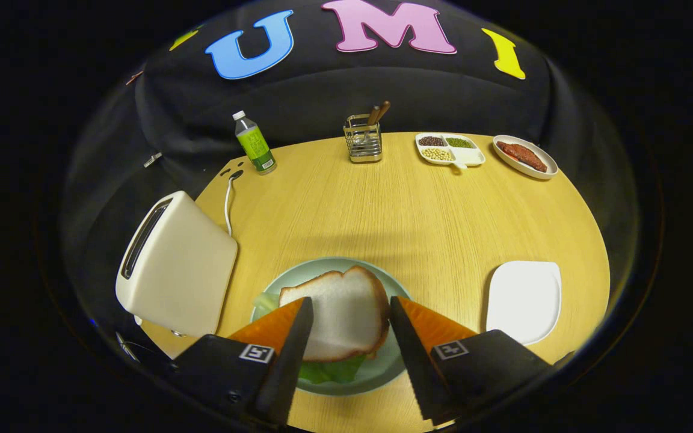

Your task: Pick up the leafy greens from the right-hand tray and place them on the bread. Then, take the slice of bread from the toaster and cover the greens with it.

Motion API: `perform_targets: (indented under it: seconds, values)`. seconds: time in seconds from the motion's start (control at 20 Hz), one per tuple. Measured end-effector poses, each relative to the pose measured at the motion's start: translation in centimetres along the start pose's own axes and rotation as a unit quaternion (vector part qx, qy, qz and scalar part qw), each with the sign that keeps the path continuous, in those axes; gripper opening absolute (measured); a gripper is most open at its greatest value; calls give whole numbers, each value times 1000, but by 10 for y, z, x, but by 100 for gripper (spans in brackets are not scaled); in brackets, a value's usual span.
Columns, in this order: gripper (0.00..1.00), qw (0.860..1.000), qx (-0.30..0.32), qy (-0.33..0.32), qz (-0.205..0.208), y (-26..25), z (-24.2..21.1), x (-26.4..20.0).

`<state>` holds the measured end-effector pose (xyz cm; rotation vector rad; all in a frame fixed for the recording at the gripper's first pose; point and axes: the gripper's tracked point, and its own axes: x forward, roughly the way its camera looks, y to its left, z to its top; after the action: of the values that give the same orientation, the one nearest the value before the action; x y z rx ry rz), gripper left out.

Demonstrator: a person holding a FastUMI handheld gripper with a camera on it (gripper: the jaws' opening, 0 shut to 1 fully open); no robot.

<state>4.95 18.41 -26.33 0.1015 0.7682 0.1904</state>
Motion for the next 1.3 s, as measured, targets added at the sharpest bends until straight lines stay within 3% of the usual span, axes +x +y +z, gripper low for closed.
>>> perform_targets:
  seconds: [0.1,0.65,0.85,1.05,1.2,1.3]
  values:
    - [100,1000,-2,-22,-11,-8,10,-9]
    - [99,980,-17,-192,-54,-96,115,-122]
    - [99,966,-48,-248,-52,-135,150,-172]
    - [99,944,-90,-315,-41,-165,180,-228]
    - [99,933,-96,-347,-23,-180,186,-257]
    - [99,932,-84,-352,-9,-192,180,-268]
